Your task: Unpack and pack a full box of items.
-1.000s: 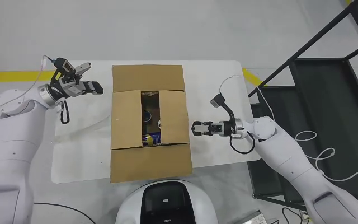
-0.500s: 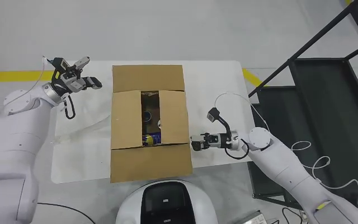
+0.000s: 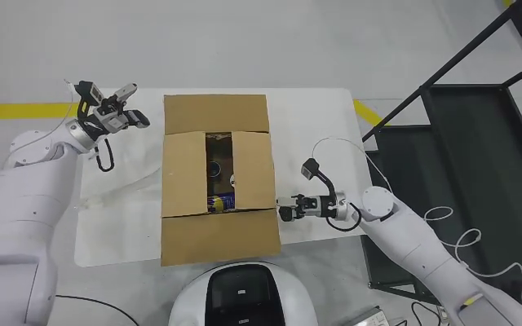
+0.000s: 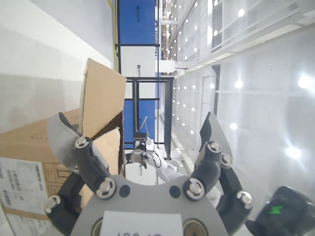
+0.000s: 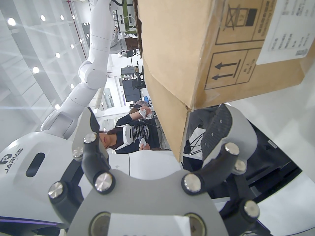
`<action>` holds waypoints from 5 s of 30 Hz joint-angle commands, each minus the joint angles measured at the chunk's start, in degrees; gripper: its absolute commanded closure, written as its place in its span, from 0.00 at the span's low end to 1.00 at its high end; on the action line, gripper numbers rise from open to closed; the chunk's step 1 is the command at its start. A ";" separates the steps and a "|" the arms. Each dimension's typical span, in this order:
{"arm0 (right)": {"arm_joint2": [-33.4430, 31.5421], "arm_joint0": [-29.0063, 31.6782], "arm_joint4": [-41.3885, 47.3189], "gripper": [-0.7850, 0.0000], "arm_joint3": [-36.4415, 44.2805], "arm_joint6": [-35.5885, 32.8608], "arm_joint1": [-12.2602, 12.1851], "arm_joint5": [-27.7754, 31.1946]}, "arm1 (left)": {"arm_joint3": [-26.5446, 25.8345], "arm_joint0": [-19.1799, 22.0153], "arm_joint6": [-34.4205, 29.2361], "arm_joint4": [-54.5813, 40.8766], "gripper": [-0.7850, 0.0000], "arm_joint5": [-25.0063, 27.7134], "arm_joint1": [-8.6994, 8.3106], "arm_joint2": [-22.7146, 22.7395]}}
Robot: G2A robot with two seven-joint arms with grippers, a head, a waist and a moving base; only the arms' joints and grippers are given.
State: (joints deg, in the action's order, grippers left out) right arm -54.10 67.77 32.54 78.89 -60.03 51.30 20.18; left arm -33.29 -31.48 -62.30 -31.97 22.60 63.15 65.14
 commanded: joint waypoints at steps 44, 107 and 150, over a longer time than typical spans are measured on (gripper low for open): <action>-1.95 2.20 18.85 0.00 0.72 -16.28 2.59 -4.26 | 16.02 7.58 -11.75 -9.77 0.00 4.83 8.46 -2.26; 0.48 -12.98 -10.61 0.00 -0.99 15.02 9.60 -8.80 | -23.14 -23.40 -21.94 -5.46 0.00 -8.41 -6.00 13.95; 0.34 -12.83 -10.61 0.00 -0.91 15.00 9.62 -8.63 | -47.87 -54.96 14.34 -9.12 0.00 -4.62 -6.38 24.32</action>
State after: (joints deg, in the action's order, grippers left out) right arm -53.76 54.94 21.92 77.98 -45.03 60.92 11.55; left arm -80.62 -85.19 -48.72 -41.02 17.95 56.76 89.09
